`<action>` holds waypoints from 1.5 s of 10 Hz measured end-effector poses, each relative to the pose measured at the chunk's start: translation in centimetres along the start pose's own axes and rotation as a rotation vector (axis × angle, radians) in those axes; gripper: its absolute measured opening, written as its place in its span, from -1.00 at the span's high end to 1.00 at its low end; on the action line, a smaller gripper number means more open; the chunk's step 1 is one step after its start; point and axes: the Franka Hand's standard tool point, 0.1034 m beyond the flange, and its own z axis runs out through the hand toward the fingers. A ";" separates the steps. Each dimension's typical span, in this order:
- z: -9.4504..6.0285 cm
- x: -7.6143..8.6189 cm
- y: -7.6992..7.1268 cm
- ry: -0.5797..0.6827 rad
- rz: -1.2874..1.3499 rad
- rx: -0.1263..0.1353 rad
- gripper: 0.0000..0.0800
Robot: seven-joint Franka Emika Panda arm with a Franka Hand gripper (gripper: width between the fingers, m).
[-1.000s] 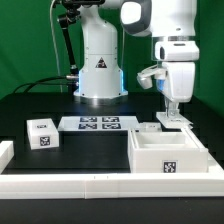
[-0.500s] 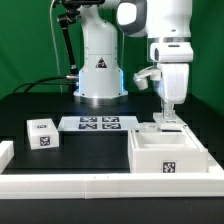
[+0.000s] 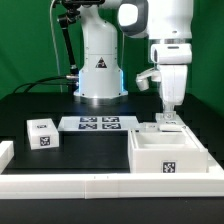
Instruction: Assemble cabinet
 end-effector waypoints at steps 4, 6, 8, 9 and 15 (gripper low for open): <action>0.1 -0.1 0.0 -0.001 -0.001 0.002 0.82; -0.1 -0.2 0.4 -0.002 0.002 -0.001 0.82; -0.1 -0.2 0.4 -0.002 0.005 -0.001 0.82; -0.1 -0.2 0.5 -0.002 0.005 -0.002 0.82; -0.1 -0.3 1.4 0.000 -0.008 -0.009 0.82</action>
Offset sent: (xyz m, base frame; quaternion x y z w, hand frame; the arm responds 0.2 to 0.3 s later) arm 0.0000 0.0000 0.0000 0.0000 0.0000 0.0000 1.0000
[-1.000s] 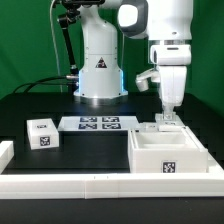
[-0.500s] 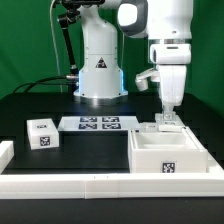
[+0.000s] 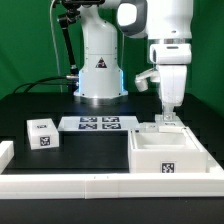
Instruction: Assemble cabinet
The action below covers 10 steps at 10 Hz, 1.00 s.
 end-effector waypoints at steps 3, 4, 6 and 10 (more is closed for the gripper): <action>0.1 0.0 -0.1 -0.001 0.000 0.002 0.82; 0.3 0.0 0.2 0.000 -0.011 0.003 0.82; 0.3 0.3 1.7 -0.011 0.003 0.005 0.82; 0.2 0.4 3.6 -0.052 0.066 0.030 0.82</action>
Offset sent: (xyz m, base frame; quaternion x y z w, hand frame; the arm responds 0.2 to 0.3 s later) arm 0.0099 0.0020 -0.0106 0.0217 0.0025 -0.0260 0.9994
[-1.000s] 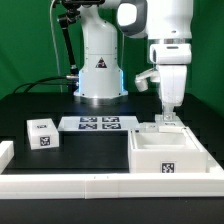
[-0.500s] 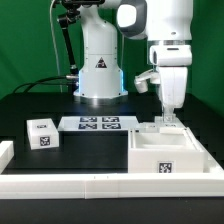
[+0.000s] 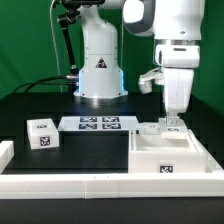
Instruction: Assemble cabinet
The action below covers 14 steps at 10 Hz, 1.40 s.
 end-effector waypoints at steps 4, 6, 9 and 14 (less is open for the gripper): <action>0.0 0.0 0.1 -0.006 -0.002 0.005 0.82; 0.0 0.0 0.1 -0.006 -0.002 0.005 0.82; -0.1 0.0 1.8 -0.034 -0.006 0.021 0.82; -0.1 0.0 5.3 -0.058 0.006 0.026 0.82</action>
Offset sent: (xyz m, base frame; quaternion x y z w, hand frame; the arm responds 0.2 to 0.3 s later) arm 0.0000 0.0000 0.0000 0.0000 0.0000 0.0000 1.0000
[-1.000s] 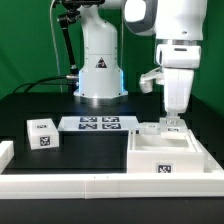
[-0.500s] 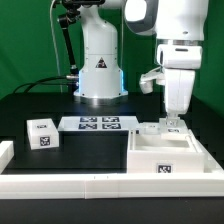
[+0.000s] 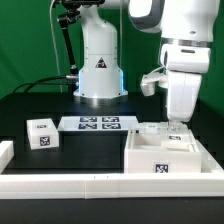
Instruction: Assemble cabinet
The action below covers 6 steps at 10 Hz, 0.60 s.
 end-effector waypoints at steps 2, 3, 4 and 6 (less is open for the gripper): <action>0.0 0.0 0.0 0.000 0.000 0.000 0.82; 0.0 0.0 0.2 0.001 -0.010 -0.001 0.82; 0.1 0.1 1.2 0.000 -0.021 -0.006 0.82; 0.0 0.1 2.6 -0.021 -0.017 0.009 0.82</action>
Offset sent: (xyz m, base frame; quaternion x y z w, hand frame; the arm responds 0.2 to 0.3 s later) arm 0.0339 0.0047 -0.0114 0.0020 0.0047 -0.0370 0.9993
